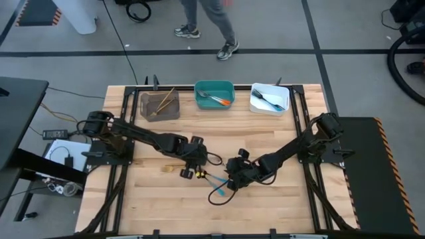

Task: Sort silverware by color (type)
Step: Put the orange fork into the blue bin

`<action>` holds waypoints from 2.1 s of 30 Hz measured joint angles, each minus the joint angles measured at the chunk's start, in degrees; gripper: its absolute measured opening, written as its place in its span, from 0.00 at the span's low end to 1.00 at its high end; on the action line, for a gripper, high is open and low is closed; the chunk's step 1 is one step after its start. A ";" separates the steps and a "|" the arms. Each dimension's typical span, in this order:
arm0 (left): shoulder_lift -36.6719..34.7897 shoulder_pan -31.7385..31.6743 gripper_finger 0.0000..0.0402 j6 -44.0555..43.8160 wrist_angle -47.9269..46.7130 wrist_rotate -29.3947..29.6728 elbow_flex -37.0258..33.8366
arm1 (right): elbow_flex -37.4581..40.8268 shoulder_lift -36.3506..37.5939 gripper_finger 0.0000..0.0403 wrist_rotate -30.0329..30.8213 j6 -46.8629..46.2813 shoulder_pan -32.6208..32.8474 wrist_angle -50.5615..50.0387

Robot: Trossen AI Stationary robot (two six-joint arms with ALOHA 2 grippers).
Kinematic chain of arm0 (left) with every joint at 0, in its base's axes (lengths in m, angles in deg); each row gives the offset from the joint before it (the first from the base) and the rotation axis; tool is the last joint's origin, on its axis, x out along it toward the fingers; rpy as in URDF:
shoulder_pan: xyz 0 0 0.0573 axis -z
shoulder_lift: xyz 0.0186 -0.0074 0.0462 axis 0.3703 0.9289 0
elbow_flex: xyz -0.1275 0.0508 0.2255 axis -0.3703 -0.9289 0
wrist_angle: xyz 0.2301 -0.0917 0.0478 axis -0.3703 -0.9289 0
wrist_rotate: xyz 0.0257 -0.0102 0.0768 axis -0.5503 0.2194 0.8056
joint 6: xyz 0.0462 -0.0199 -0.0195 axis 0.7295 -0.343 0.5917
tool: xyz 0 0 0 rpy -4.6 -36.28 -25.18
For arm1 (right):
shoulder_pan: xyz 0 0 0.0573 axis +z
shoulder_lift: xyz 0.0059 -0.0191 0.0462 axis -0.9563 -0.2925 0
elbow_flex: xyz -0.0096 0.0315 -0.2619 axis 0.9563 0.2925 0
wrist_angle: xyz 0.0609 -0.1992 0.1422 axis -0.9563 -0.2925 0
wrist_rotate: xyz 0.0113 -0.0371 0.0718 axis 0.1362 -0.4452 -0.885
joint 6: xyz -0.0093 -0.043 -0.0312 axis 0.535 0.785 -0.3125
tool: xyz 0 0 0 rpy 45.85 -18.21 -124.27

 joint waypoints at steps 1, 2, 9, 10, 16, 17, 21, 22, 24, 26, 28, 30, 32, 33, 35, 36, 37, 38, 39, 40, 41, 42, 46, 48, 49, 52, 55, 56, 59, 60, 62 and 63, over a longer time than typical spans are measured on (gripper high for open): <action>-0.40 0.29 0.28 -0.09 -0.66 0.46 0.00 | 0.00 0.00 0.35 -0.04 -0.03 0.03 0.04; -0.66 0.57 0.28 -0.22 -1.30 0.88 -0.02 | -0.02 0.00 0.35 -0.06 -0.08 0.03 -0.29; -1.88 1.59 0.28 -1.88 -6.35 3.87 -0.04 | 0.05 0.02 0.35 1.16 0.64 -0.01 -2.46; -2.21 1.84 0.28 -2.27 -7.55 4.71 -0.09 | 0.05 0.02 0.35 1.11 0.71 0.03 -2.38; -6.18 3.51 0.28 -3.20 -10.31 8.61 -0.09 | 0.07 0.28 0.35 0.95 2.19 0.03 -2.82; -7.06 3.80 0.28 -3.23 -10.47 8.99 -0.09 | 0.07 0.31 0.35 0.96 2.58 0.03 -2.78; -11.23 4.55 0.28 -3.32 -8.53 9.68 -3.11 | 0.07 0.60 0.35 0.99 4.75 0.03 -2.60; -12.28 4.54 0.28 -3.42 -8.17 9.97 -4.45 | 0.07 0.68 0.35 1.03 4.94 0.03 -2.69; -14.41 4.52 0.28 -4.20 -6.21 10.85 -6.94 | 0.09 0.70 0.35 1.17 5.19 0.03 -2.77; -17.00 4.52 0.28 -5.23 -5.83 11.51 -9.23 | 0.09 0.76 0.35 1.21 5.17 0.03 -2.62; -19.38 4.48 0.28 -6.40 -4.99 11.54 -11.33 | 0.09 0.76 0.35 1.20 4.95 -0.16 -2.33; -21.61 4.39 0.28 -7.61 -4.66 11.85 -13.07 | 0.09 0.76 0.35 1.12 4.90 -0.48 -1.57; -24.15 4.39 0.28 -8.27 -3.78 12.46 -14.96 | 0.09 0.76 0.35 1.16 5.09 -0.93 -0.93; -25.43 4.39 0.28 -8.53 -3.28 12.72 -15.95 | 0.09 0.76 0.35 1.15 5.29 -1.14 -0.38; -27.74 4.39 0.28 -8.70 -1.21 12.88 -18.25 | 0.08 0.76 0.35 1.15 6.08 -1.65 0.26; -28.94 4.37 0.28 -8.70 0.31 12.85 -19.59 | 0.09 0.76 0.35 1.17 6.33 -1.81 0.56; -30.23 4.37 0.28 -8.72 1.53 12.85 -21.01 | 0.09 0.76 0.35 1.17 6.53 -1.95 0.77; -31.19 4.37 0.28 -8.72 3.25 12.89 -22.34 | 0.09 0.76 0.35 1.14 6.80 -2.04 0.81; -32.05 4.39 0.28 -8.74 5.34 12.84 -23.67 | 0.09 0.76 0.35 1.14 7.27 -2.14 0.81; -33.23 4.39 0.28 -8.88 6.18 12.84 -25.11 | 0.09 0.76 0.35 1.14 7.68 -2.23 0.83; -34.15 4.38 0.28 -8.94 6.69 12.85 -26.32 | 0.09 0.76 0.35 1.14 7.92 -2.42 0.90; -34.71 4.32 0.28 -9.00 8.26 12.86 -27.32 | 0.09 0.76 0.35 1.11 8.35 -2.57 1.04; -37.57 4.25 0.28 -9.83 10.95 13.40 -30.03 | 0.07 0.76 0.35 0.51 9.54 -3.37 2.11; -39.08 4.33 0.28 -10.46 12.03 13.60 -31.56 | 0.09 0.76 0.35 0.21 9.62 -3.63 2.17; -39.72 4.40 0.28 -10.50 12.43 13.65 -32.31 | 0.09 0.76 0.36 -0.09 9.65 -3.75 2.19; -41.23 4.44 0.28 -10.58 14.70 13.68 -34.94 | 0.09 0.76 0.37 -0.45 9.99 -3.94 2.41; -41.89 4.43 0.28 -10.63 18.27 13.66 -37.00 | 0.09 0.76 0.39 -0.57 10.61 -4.20 2.47; -42.16 4.43 0.28 -10.62 18.48 13.71 -37.47 | 0.10 0.76 0.39 -0.60 10.65 -4.31 2.58; -42.17 4.31 0.28 -10.84 19.49 13.75 -37.62 | 0.51 0.76 0.40 -1.25 10.40 -4.75 2.61; -42.17 4.28 0.28 -10.88 19.91 13.91 -37.59 | 0.58 0.74 0.40 -1.78 10.34 -4.91 2.72; -42.17 4.14 0.28 -11.57 21.05 14.13 -37.59 | 0.74 0.74 0.41 -2.99 10.40 -5.15 3.29; -42.17 3.94 0.28 -11.98 21.61 14.20 -37.59 | 0.74 0.74 0.41 -3.80 10.57 -5.29 3.37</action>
